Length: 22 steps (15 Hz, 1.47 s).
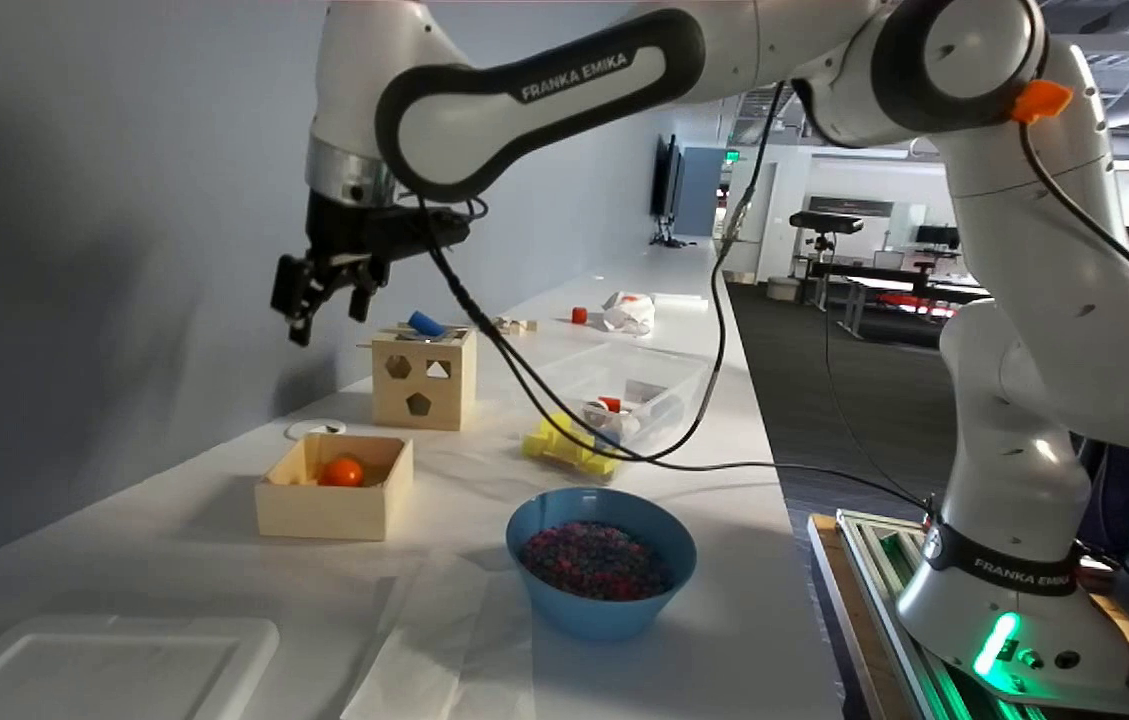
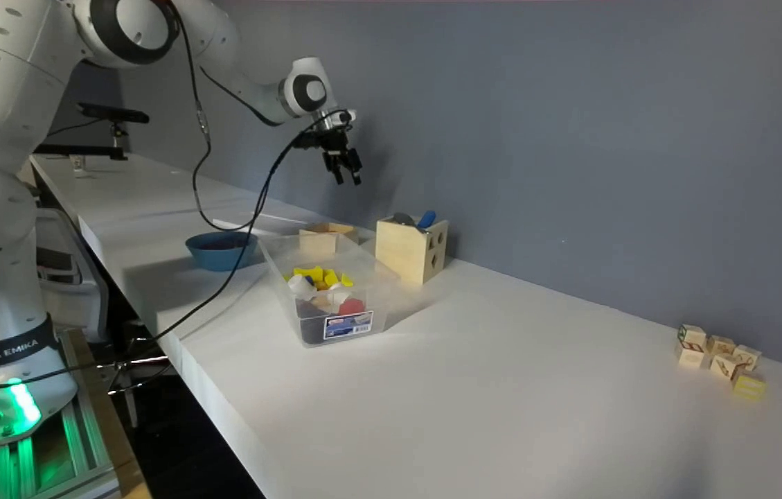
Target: Move the small crate to the left, then put the round orange object inside it
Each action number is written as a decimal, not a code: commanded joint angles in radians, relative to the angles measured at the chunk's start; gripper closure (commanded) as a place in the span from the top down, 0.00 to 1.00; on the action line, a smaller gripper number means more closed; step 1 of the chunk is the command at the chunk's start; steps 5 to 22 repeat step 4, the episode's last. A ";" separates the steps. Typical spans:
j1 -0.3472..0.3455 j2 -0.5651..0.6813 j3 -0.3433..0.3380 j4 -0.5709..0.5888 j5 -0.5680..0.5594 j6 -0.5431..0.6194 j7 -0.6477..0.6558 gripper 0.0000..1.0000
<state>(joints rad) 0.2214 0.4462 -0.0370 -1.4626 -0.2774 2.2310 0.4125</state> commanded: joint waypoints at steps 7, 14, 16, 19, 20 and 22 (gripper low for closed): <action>-0.029 -0.179 -0.015 -0.135 -0.138 0.040 -0.033 1.00; -0.029 -0.179 -0.015 -0.135 -0.138 0.040 -0.033 1.00; -0.029 -0.179 -0.015 -0.135 -0.138 0.040 -0.033 1.00; -0.029 -0.179 -0.015 -0.135 -0.138 0.040 -0.033 1.00; -0.029 -0.179 -0.015 -0.135 -0.138 0.040 -0.033 1.00; -0.029 -0.179 -0.015 -0.135 -0.138 0.040 -0.033 1.00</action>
